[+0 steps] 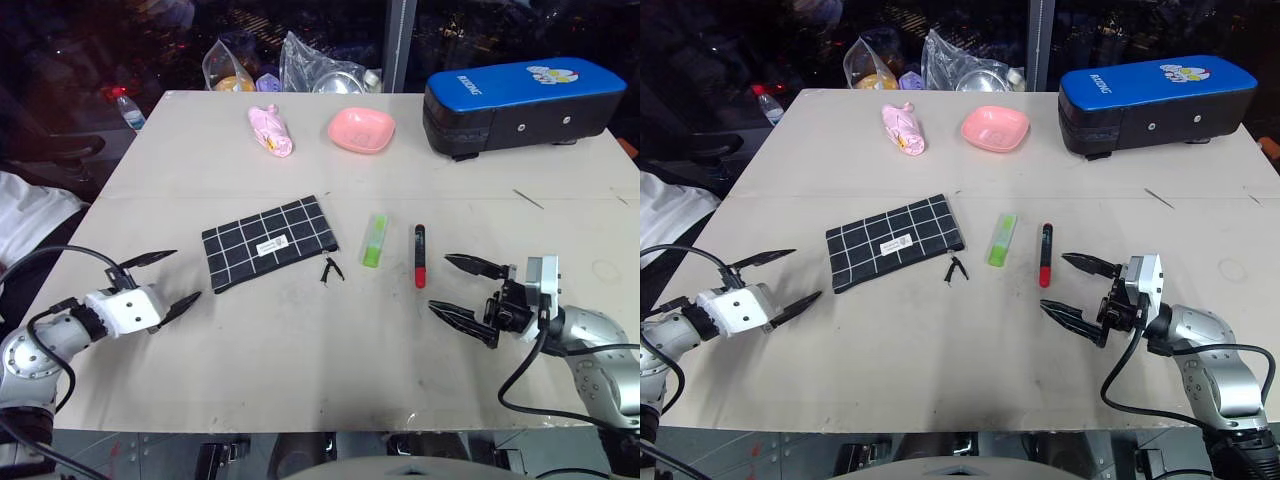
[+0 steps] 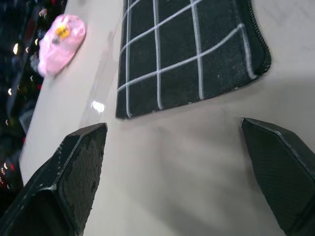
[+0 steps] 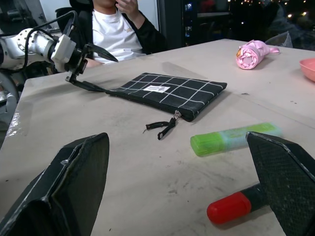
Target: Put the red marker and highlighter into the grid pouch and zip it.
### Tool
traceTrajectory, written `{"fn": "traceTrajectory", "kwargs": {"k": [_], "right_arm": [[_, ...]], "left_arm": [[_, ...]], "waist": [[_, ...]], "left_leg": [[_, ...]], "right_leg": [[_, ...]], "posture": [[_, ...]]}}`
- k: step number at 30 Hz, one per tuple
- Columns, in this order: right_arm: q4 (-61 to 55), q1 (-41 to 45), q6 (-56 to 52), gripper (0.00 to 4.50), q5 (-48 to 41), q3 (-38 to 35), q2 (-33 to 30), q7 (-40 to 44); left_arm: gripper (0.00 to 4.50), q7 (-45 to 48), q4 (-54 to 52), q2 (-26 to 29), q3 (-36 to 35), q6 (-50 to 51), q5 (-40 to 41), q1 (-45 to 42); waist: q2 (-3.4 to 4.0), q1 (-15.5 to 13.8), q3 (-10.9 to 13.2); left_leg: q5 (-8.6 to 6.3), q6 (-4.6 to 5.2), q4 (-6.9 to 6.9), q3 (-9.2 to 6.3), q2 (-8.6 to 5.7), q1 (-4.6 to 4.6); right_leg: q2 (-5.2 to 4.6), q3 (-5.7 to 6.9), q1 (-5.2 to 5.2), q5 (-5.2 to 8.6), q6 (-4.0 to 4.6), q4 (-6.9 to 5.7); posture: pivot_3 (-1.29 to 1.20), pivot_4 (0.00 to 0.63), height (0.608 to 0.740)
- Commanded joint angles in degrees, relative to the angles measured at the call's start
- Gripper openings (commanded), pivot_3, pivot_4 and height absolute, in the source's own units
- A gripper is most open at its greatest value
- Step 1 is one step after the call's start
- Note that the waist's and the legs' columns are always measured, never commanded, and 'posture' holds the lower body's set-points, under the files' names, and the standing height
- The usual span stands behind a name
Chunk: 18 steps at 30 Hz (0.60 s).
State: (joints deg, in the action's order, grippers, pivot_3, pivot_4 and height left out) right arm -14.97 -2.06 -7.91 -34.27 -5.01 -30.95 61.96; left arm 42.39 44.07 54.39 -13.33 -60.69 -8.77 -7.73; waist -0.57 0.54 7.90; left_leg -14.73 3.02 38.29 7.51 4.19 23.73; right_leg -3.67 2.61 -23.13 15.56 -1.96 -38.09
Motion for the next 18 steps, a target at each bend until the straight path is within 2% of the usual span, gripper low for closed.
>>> {"fn": "traceTrajectory", "kwargs": {"k": [1,8,13,18], "right_arm": [[-1.7,0.2,0.1,4.50,-0.9,-1.4,-0.8,0.1],[0.0,1.6,0.7,4.50,-0.3,-1.5,-1.2,0.5],[0.4,2.3,0.9,4.50,0.0,-1.2,-0.7,0.3],[0.6,2.3,1.5,4.50,0.5,-1.2,-0.4,0.0]], "left_arm": [[4.43,-2.2,4.3,1.9,4.6,-6.0,-4.7,-2.9],[4.43,-8.5,9.9,2.7,13.0,-12.6,-14.0,-10.8],[4.43,-14.8,12.2,1.0,17.4,-13.3,-20.0,-16.7],[4.43,-20.6,12.7,-1.1,21.4,-13.3,-24.4,-23.0]], "waist": [[0.01,-0.2,0.0],[0.08,-1.6,0.0],[0.28,-3.2,-0.2],[0.28,-3.1,-0.2]], "left_leg": [[0.00,0.00,0.00,0.00,0.00,-0.01],[0.00,0.01,0.05,0.07,-0.05,-0.02],[0.01,0.02,0.12,0.27,-0.12,-0.01],[0.01,0.03,0.18,0.26,-0.16,0.01]], "right_leg": [[0.00,0.00,0.00,0.00,0.00,-0.01],[-0.01,-0.02,0.01,0.00,-0.01,-0.04],[-0.02,0.02,0.04,0.00,-0.02,-0.04],[-0.01,0.04,0.11,-0.03,-0.07,-0.07]], "posture": [[0.00,0.150,0.740],[0.00,0.150,0.740],[0.00,0.150,0.740],[0.00,0.150,0.740]]}}
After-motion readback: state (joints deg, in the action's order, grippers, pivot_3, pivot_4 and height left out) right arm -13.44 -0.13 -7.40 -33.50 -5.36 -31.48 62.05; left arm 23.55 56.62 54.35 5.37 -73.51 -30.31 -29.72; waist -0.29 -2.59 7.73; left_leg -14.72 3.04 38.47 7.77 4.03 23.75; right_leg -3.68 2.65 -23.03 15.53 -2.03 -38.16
